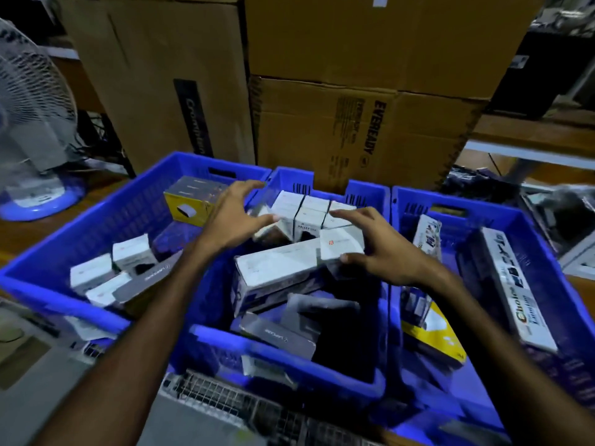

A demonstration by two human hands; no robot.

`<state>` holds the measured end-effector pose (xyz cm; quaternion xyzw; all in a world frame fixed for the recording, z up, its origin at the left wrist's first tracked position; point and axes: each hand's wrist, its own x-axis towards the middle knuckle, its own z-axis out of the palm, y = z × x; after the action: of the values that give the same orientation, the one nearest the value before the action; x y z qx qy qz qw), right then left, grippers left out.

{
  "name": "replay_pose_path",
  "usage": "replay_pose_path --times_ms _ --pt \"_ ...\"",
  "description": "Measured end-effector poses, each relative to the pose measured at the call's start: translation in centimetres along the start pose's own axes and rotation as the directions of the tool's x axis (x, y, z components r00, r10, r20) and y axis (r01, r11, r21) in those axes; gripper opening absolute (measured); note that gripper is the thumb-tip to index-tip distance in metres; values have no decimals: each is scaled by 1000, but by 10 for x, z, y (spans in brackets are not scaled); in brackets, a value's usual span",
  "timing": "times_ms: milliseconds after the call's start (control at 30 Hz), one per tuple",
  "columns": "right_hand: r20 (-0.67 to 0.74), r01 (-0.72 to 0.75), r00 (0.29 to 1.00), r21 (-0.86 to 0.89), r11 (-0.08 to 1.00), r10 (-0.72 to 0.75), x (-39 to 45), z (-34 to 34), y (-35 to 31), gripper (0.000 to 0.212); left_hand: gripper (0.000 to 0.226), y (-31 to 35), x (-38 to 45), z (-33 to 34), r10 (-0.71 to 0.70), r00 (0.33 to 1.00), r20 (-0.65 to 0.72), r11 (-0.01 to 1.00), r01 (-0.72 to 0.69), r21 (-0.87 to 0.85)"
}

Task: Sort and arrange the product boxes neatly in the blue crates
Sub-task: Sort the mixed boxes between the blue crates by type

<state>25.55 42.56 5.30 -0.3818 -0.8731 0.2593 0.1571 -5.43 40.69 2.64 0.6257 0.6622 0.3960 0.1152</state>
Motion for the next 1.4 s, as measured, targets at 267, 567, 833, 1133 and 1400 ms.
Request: replay_pose_path --times_ms 267,567,833,1133,1400 --pt "-97 -58 993 27 998 60 -25 6 13 43 42 -12 -40 22 176 984 29 983 -178 43" --pt "-208 -90 973 33 995 95 -32 22 6 34 83 -13 -73 25 108 945 310 976 -161 150" --pt "60 -76 992 -418 905 111 -36 37 -7 62 97 -22 -76 24 11 937 350 938 -131 321" --pt "-33 -133 991 -453 882 132 -30 38 -5 42 88 -19 -82 26 81 960 267 915 -178 363" --pt "-348 -86 935 -18 996 75 -91 36 10 17 71 13 -87 39 207 957 204 890 -271 367"
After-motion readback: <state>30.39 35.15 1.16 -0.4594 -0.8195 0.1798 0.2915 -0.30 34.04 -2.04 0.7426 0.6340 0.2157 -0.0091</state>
